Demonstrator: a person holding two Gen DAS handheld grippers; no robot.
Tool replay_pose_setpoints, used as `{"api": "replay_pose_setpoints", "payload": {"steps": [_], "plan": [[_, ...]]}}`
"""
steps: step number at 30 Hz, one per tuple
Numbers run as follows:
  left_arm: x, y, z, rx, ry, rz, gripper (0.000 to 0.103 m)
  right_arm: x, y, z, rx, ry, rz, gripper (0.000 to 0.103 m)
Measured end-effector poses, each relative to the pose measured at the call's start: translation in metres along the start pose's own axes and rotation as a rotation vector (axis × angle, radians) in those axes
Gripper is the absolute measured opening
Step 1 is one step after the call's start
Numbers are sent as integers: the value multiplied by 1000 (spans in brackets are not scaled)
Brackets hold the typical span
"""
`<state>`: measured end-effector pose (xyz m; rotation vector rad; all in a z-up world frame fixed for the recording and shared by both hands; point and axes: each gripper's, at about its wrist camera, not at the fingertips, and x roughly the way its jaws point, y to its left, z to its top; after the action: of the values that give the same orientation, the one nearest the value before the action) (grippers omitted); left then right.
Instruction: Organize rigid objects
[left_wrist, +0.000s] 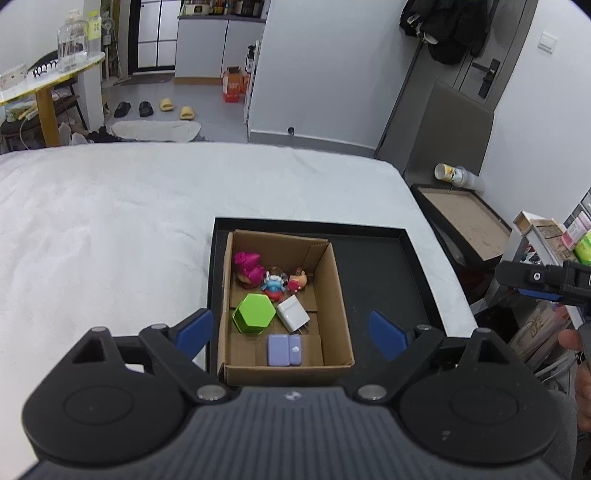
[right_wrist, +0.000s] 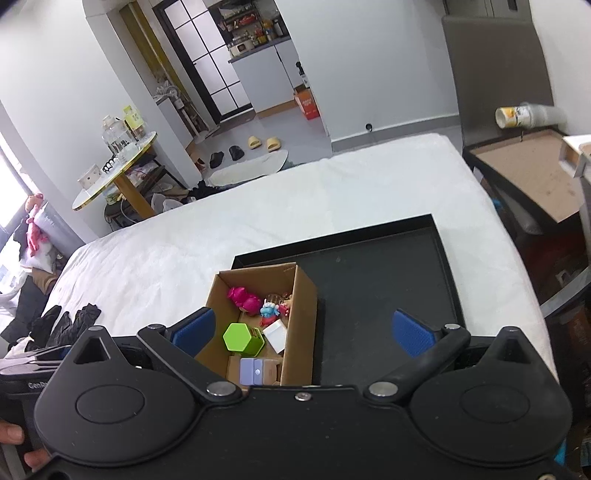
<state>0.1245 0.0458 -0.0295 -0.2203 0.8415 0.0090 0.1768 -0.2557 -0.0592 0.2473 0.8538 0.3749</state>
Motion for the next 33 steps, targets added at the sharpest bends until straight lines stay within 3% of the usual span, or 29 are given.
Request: {"api": "replay_pose_setpoints", "payload": {"steps": [13, 24, 33], "plan": [[-57, 2, -2, 2, -107, 5, 102, -45, 5, -8, -6, -75, -39, 103], [-97, -4, -17, 3, -175, -17, 103, -80, 17, -23, -73, -132, -75, 103], [-126, -12, -34, 28, -197, 20, 103, -101, 20, -35, -94, -129, -69, 103]]}}
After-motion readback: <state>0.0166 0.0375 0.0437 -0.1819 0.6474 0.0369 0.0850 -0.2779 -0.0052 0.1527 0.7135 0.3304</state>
